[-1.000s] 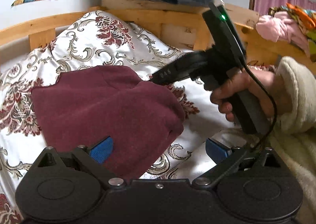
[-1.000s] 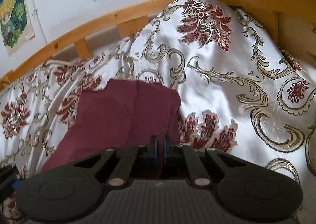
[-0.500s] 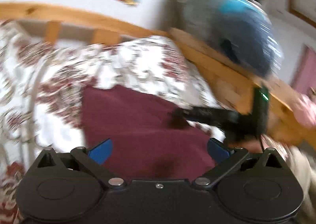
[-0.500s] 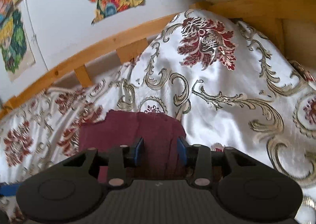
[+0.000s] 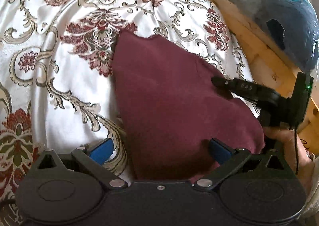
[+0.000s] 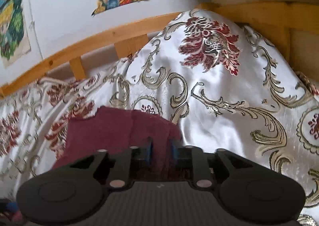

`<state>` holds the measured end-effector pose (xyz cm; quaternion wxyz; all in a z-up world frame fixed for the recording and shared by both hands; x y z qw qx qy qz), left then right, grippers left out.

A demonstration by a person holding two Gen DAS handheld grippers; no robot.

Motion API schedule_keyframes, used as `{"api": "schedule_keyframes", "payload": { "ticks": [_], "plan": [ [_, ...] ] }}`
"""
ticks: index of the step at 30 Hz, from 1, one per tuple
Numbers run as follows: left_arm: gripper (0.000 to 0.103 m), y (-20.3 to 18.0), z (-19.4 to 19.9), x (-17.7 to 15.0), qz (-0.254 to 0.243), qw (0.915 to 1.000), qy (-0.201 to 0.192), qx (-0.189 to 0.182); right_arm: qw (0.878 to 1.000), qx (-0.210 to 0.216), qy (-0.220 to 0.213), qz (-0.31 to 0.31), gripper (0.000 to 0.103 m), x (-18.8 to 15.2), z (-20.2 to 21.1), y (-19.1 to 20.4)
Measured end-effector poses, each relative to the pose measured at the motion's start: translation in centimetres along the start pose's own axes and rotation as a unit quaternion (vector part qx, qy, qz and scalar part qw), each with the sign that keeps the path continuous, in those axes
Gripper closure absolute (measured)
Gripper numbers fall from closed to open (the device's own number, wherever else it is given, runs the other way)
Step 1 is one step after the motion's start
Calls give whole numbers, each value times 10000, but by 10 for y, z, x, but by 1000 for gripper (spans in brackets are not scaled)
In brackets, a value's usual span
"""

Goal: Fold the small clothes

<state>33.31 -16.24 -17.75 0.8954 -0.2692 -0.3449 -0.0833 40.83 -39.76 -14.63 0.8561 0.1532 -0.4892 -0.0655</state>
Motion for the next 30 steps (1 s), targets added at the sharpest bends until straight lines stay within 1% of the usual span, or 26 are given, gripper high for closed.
{"api": "schedule_keyframes", "payload": {
  "ticks": [2,5,8,11,19,30],
  "plan": [
    [1,3,1,-4,46,10000,46,-45,9996,126,24,-258,51,1,0,-5],
    [1,5,3,-6,56,9999,74,-105,9970,332,212,-664,50,-3,-7,-15],
    [1,7,4,-7,77,9998,82,-158,9938,568,384,-871,48,-6,-15,-18],
    [1,7,3,-7,120,9997,81,-198,9918,716,469,-947,48,-7,-24,-18],
    [1,7,2,-9,142,9996,51,-255,9885,911,542,-1083,49,-10,-41,-18],
    [1,6,-1,-10,70,9998,47,-196,9877,940,472,-1155,48,-11,-41,-18]
  ]
}}
Point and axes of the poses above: each gripper's, at about its wrist camera, not at the fingertips, and z roughly against the way its jaws point, y to its left, x to its top, the point moved 10 cm from there along -z, roughly the way its jaws point, and after that the axes turned 4 degrees about -z, right-handed, at the moved point
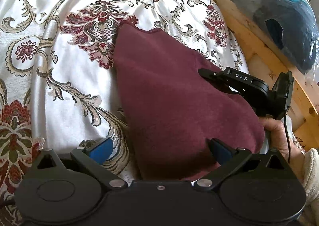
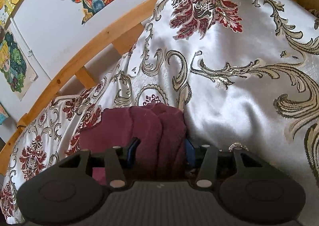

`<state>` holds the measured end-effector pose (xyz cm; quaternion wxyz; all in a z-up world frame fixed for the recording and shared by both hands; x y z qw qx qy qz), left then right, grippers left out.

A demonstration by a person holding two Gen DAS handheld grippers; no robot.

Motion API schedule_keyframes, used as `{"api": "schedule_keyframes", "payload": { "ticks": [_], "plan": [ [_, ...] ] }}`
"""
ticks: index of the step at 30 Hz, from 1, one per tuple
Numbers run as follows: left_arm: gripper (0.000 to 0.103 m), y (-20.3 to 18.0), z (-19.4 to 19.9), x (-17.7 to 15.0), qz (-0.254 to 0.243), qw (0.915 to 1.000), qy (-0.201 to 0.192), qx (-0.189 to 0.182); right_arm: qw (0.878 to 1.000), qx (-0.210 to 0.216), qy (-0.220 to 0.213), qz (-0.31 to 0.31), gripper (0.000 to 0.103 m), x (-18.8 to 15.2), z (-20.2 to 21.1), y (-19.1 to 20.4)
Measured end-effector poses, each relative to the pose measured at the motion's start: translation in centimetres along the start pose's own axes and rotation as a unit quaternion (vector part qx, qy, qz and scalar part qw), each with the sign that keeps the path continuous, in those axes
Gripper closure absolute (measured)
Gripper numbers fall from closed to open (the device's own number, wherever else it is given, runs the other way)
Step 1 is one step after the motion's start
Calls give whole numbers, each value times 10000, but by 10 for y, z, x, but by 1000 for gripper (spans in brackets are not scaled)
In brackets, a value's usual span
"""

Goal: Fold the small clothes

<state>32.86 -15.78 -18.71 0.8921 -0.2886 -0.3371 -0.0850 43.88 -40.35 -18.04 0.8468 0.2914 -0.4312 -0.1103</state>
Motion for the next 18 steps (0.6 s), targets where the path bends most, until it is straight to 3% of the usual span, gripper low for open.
{"api": "schedule_keyframes", "payload": {
  "ticks": [8,15,18],
  "plan": [
    [1,0,-1,0,21,10000,1,-11,9999,71,-9,-92,47,0,0,-1],
    [1,0,-2,0,14,10000,-8,-17,9990,388,53,-232,28,-1,1,6],
    [1,2,-2,0,22,10000,-5,-40,9980,500,141,-361,26,-1,3,7]
  ]
}}
Point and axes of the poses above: each gripper's, at about its wrist camera, not at the fingertips, and z roughly against the way its jaws point, y to its left, x to its top, the point moved 10 cm from there along -z, roughly the way its jaws point, and after that the axes turned 4 degrees about -z, right-handed, at the moved point
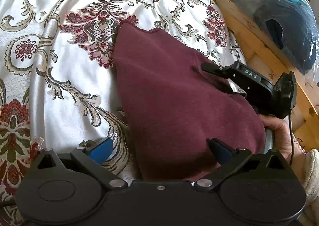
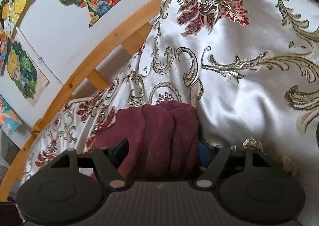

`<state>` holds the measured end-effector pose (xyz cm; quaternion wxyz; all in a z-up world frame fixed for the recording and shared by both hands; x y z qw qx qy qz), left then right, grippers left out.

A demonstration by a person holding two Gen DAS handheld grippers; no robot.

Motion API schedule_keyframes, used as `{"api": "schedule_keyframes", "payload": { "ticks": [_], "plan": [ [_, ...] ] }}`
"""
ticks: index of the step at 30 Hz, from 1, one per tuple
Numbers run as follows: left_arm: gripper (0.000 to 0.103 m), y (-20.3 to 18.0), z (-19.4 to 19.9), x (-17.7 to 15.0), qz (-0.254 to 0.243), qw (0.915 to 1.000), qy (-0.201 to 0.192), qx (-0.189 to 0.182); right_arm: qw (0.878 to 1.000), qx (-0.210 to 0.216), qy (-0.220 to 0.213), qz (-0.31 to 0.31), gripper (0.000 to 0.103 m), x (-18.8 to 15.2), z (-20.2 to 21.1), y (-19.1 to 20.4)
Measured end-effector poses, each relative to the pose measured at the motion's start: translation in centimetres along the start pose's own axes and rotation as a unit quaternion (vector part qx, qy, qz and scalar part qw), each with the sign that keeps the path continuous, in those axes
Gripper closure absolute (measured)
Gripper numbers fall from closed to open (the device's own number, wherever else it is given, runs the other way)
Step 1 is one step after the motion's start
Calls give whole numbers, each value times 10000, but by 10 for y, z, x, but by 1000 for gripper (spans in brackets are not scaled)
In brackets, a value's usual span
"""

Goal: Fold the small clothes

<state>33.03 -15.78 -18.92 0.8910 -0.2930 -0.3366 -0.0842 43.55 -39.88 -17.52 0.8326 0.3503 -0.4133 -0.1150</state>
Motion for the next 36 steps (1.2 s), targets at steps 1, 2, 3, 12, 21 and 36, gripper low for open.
{"api": "schedule_keyframes", "payload": {
  "ticks": [1,2,3,12,21,36],
  "plan": [
    [1,0,0,0,1,10000,1,-6,9999,55,8,-110,26,0,1,-1],
    [1,1,0,0,3,10000,3,-15,9995,162,19,-286,26,2,4,-2],
    [1,1,0,0,7,10000,6,-28,9988,238,26,-428,27,3,5,-3],
    [1,5,6,4,246,9994,-128,-222,9909,343,108,-1298,64,2,2,-29],
    [1,2,3,18,1083,9868,-260,-1177,9939,146,158,-1077,64,-1,-1,-26],
    [26,3,-13,4,724,9932,384,-825,9980,-214,134,-572,69,-5,-1,-16]
  ]
}}
Point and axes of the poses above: each gripper's, at about its wrist camera, not at the fingertips, and z roughly against the way its jaws point, y to its left, x to its top, the point moved 10 cm from there along -z, roughly the way its jaws point, and after that the axes turned 4 degrees about -z, right-handed, at the moved point
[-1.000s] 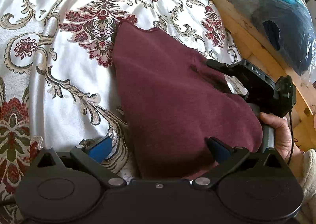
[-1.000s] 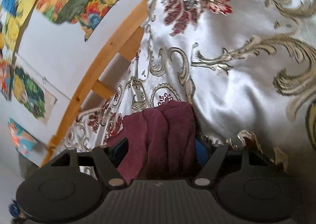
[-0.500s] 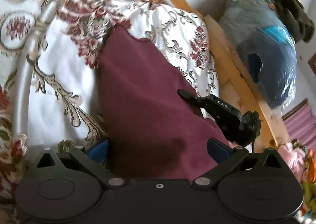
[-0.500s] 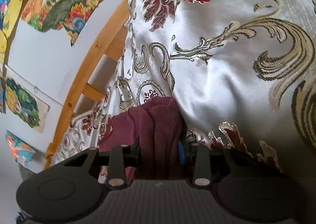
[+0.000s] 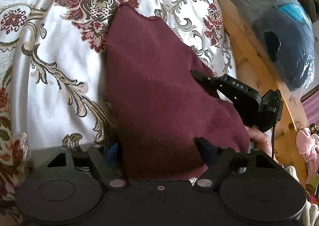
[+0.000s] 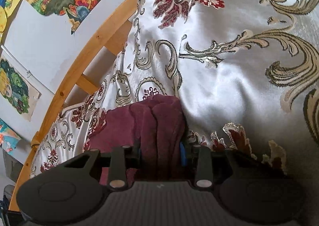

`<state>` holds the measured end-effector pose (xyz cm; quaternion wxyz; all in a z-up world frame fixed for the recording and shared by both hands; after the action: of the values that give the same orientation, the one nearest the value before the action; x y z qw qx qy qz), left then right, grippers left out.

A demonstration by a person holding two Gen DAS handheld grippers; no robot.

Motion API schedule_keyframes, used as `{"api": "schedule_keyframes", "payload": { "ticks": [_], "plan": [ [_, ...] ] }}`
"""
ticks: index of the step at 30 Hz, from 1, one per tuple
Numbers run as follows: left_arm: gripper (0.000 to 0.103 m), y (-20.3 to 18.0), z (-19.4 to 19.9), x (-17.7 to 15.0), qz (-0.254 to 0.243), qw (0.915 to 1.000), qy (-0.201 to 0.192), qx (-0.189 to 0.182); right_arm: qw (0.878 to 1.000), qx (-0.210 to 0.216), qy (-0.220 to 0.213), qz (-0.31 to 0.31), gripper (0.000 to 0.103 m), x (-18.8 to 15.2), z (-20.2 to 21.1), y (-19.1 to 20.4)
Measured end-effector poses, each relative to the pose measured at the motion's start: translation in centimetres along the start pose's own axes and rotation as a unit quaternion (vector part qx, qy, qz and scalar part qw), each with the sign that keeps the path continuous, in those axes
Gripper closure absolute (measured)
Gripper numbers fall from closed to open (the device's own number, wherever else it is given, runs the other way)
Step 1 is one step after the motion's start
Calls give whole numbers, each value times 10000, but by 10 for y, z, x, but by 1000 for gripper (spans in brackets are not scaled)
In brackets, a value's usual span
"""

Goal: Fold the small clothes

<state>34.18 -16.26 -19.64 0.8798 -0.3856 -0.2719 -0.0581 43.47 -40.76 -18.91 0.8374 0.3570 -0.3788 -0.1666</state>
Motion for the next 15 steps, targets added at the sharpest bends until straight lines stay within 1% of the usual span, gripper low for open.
{"api": "schedule_keyframes", "payload": {
  "ticks": [2,4,6,8,10,12,15],
  "plan": [
    [33,0,2,0,13,10000,-52,5,10000,16,-30,65,75,0,2,3],
    [37,-1,4,0,-60,9999,-116,34,9999,12,-116,118,78,0,4,8],
    [42,-5,7,2,-260,9994,-206,114,9992,-28,-237,322,80,1,9,17],
    [46,-12,11,4,-549,9978,-303,233,9977,52,-367,573,80,2,15,34],
    [48,-20,17,7,-832,9950,-416,356,9953,142,-492,825,80,3,21,55],
    [48,-26,25,14,-1081,9911,-610,488,9918,231,-640,1082,81,5,25,78],
    [48,-30,45,32,-1484,9808,-998,778,9856,484,-904,1342,81,13,26,112]
  ]
}}
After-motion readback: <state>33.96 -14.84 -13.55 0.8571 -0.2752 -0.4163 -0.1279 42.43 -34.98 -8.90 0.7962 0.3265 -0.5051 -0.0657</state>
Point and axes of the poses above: each gripper's, at about its wrist camera, not at the fingertips, and z roughly against the way its jaws point, y to its left, x to its top, the point moved 10 cm from there along -z, roughly the way its jaws point, and after that the axes turned 4 degrees about -z, right-handed, at the moved point
